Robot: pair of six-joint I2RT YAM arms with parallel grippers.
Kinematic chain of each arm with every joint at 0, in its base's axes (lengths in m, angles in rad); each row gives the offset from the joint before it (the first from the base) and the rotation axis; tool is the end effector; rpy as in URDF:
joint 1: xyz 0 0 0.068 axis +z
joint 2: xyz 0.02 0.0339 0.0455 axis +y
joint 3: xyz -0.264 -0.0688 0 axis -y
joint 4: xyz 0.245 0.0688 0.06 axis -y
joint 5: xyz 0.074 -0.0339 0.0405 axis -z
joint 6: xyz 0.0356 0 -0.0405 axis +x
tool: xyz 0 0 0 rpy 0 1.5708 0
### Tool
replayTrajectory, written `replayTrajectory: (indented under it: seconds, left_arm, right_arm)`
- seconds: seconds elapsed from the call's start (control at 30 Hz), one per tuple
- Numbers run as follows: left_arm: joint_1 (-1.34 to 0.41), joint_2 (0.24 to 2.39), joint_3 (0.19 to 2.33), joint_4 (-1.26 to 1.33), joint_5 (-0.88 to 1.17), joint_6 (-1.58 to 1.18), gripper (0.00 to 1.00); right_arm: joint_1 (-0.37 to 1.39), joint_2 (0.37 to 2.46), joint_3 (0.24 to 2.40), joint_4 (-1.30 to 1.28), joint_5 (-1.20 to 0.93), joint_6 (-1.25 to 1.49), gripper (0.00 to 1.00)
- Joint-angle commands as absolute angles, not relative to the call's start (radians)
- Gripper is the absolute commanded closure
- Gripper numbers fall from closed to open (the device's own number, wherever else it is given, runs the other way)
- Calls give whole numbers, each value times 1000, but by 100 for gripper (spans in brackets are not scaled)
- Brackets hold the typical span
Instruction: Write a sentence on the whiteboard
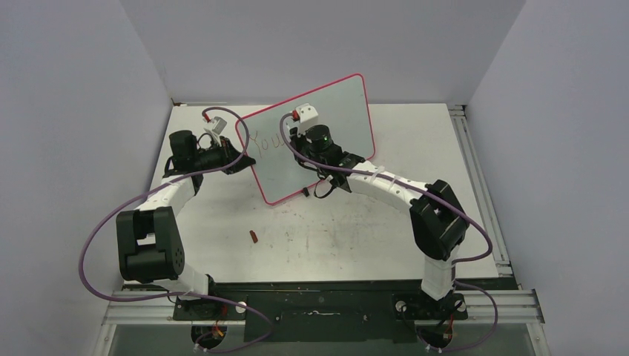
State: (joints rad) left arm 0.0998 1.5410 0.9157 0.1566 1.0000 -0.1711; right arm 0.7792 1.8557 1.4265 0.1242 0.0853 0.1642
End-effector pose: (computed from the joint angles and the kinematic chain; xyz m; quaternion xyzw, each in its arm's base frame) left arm 0.3304 0.0030 0.2405 0.1478 0.7747 -0.4246 0.4446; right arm 0.3197 0.3115 0.2866 -0.2198 0.7754 0.2379 0.5420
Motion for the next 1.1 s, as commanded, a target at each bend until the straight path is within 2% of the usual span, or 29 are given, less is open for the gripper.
replayTrajectory:
  seconds: [0.0,1.07]
  left_arm:
    - [102,1508,953,149,996,-164,100]
    - [102,1508,952,149,995,-164,100]
  right_arm:
    - [777,1873,1477,126,72,157,95]
    - [770,1898,1489,57,97,176,95]
